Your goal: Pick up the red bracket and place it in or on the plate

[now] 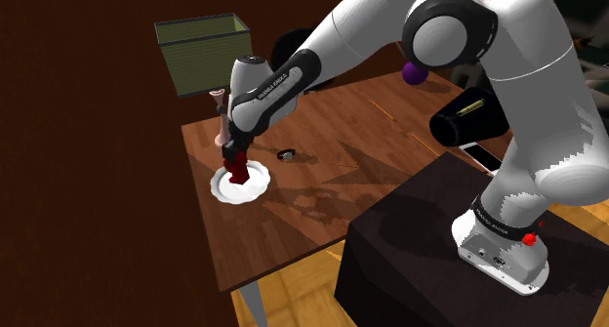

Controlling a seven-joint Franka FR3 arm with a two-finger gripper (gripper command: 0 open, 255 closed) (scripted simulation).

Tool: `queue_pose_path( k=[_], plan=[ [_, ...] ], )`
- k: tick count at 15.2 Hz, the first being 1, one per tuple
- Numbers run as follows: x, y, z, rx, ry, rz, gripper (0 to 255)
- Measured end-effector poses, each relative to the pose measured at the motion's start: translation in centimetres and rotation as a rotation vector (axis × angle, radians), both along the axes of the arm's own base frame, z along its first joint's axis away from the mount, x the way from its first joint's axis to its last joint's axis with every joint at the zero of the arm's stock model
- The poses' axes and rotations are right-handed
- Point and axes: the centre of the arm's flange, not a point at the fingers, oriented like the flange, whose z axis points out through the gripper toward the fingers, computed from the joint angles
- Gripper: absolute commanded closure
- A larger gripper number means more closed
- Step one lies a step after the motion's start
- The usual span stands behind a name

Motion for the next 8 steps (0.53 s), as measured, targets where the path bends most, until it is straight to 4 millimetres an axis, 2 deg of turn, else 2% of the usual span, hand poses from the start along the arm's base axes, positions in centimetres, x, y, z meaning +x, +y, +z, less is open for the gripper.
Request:
queue_pose_path(
  k=[4, 8],
  plan=[
    [0.0, 0.0, -2.4, 0.0, 0.0, 0.0, 255],
    [0.3, -0.2, -2.5, 0.002, -0.007, -0.002, 255]
  ],
)
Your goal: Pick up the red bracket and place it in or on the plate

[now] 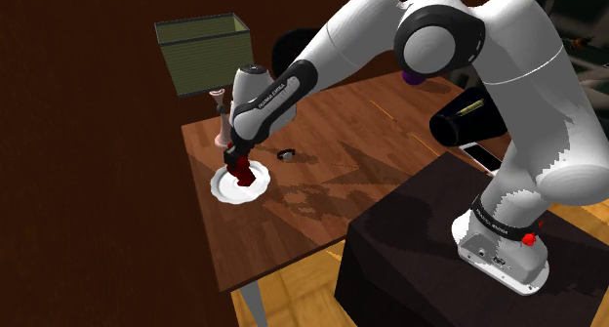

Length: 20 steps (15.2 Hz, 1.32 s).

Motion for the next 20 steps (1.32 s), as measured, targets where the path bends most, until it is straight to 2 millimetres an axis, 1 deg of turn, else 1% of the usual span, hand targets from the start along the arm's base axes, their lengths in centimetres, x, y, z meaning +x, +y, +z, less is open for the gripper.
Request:
queue_pose_path(
  k=[3, 4, 10, 12, 14, 15, 17, 20],
  plan=[
    [0.0, 0.0, 0.0, 0.0, -0.002, -0.001, 255],
    [0.0, 0.0, 0.0, 0.0, -0.001, -0.001, 0],
    [-0.2, 0.1, -0.3, -0.002, 0.006, 0.002, 0],
    [-0.4, -0.3, 1.2, -0.002, 0.007, 0.002, 0],
    [-1.0, -0.7, 3.4, -0.002, 0.006, 0.003, 0],
    [-1.0, -0.8, 3.9, -0.002, 0.006, 0.003, 0],
    [-1.0, -0.9, 4.3, -0.002, 0.006, 0.003, 0],
    [-0.9, -1.0, 4.4, -0.002, 0.006, 0.003, 0]
  ],
)
